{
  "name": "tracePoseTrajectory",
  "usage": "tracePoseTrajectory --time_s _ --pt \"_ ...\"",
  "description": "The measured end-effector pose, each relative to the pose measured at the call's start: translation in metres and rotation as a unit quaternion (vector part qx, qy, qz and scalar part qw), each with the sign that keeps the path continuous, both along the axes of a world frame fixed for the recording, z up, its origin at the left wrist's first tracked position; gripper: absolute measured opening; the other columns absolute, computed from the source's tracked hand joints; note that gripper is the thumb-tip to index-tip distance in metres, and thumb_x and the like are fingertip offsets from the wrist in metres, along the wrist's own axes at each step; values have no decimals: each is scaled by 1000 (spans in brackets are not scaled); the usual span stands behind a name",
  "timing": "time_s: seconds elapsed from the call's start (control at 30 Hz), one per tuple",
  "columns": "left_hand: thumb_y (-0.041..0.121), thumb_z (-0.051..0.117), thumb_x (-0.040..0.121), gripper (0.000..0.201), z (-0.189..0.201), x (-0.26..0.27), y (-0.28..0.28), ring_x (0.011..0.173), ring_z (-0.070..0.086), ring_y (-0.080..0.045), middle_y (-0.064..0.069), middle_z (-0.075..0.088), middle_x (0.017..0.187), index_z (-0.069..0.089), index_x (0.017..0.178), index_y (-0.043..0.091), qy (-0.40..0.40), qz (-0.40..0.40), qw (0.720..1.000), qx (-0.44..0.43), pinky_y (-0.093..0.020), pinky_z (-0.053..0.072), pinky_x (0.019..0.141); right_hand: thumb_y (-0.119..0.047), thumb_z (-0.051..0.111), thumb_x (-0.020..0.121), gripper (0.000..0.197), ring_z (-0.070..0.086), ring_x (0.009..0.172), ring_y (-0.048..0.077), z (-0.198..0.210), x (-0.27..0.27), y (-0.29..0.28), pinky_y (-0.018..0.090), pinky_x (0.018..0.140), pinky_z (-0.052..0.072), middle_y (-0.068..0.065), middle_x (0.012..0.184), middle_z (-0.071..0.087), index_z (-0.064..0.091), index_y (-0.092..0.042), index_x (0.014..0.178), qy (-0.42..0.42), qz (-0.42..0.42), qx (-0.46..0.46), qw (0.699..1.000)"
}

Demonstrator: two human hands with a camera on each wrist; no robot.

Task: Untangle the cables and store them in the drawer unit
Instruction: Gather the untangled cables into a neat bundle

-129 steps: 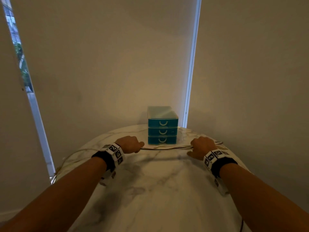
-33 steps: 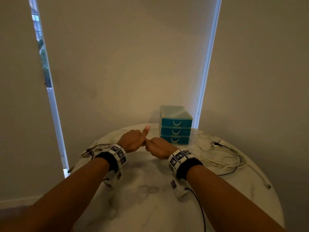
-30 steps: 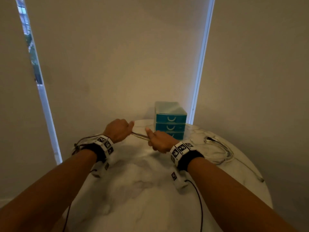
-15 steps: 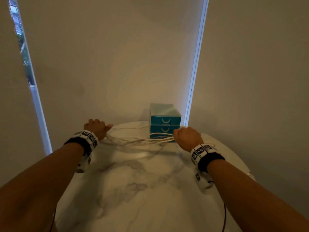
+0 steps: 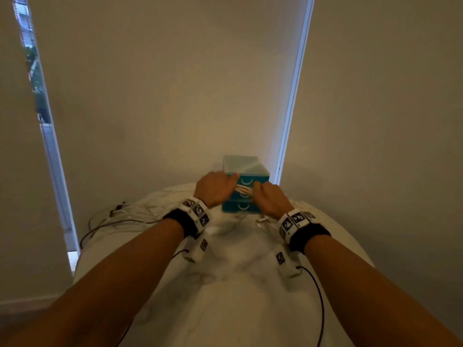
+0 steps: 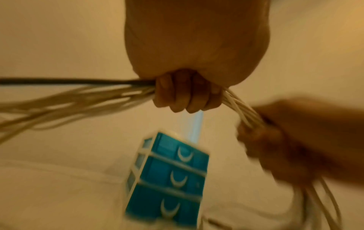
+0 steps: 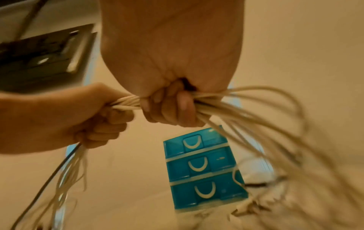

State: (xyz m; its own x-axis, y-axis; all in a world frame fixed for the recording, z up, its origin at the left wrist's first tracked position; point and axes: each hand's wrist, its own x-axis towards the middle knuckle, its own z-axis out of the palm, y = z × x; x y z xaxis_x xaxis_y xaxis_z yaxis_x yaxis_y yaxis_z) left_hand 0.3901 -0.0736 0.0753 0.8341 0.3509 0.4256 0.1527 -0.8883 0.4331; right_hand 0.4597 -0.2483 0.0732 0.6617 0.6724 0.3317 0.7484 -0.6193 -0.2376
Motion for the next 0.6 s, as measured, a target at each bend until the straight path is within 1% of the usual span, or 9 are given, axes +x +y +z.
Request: tracePoseTrajectory --time_s 0.07,0.1,0.17,0.27,0.33,0.4,0.43,0.53,0.6 --pt "54 35 106 58 26 -1 19 66 56 -24 -11 63 80 57 73 13 -23 39 999 0 -31 37 59 -26 36 113 37 54 61 19 0 4 -8 29 58 36 1 75 59 48 -12 81 135 3 90 987" --pt "54 38 103 56 41 -3 29 63 55 -22 -10 63 78 59 73 12 -34 54 998 -15 -30 35 56 -30 34 113 44 46 50 13 -2 5 -12 26 52 34 -3 65 55 49 -15 75 213 7 144 966" --pt "56 40 98 55 62 -5 47 63 56 -21 -10 64 76 58 70 12 -57 82 994 -50 -29 34 55 -35 30 111 48 34 42 10 -6 4 -17 24 48 31 -4 56 46 47 -18 70 315 11 202 927" --pt "55 45 96 51 80 -6 63 70 60 -27 -13 68 87 60 75 10 -101 113 981 -118 -31 38 60 -36 30 110 46 32 44 11 -11 -3 -16 23 47 31 -6 53 42 44 -20 69 359 12 207 910" --pt "54 52 98 54 88 -8 75 89 65 -34 -15 70 103 69 96 3 -135 139 963 -187 -33 44 73 -37 30 110 47 34 45 12 -15 -7 -16 23 48 34 -5 54 42 44 -21 67 385 15 200 901" --pt "53 55 98 60 98 -14 90 103 67 -36 -16 71 116 71 117 -2 -178 160 938 -253 -35 48 81 -39 29 110 50 33 44 11 -27 -11 -19 23 46 34 -5 54 42 45 -21 66 413 5 199 889" --pt "51 55 98 59 101 -17 97 101 67 -34 -15 72 116 73 118 -2 -191 163 929 -271 -35 49 80 -39 29 110 50 32 43 10 -34 -12 -20 24 45 32 -5 54 41 45 -22 66 428 -4 212 879" --pt "46 54 99 51 104 -21 106 90 64 -30 -12 71 102 75 106 0 -202 165 925 -278 -34 45 74 -40 32 108 49 29 43 10 -48 -22 -14 23 43 26 -5 56 39 44 -24 64 460 -7 235 856" --pt "45 53 98 49 102 -23 107 92 66 -33 -14 72 105 74 104 1 -210 169 915 -299 -37 50 76 -41 31 108 52 25 42 10 -49 -27 -5 22 42 22 -4 55 34 41 -25 59 517 17 247 820"
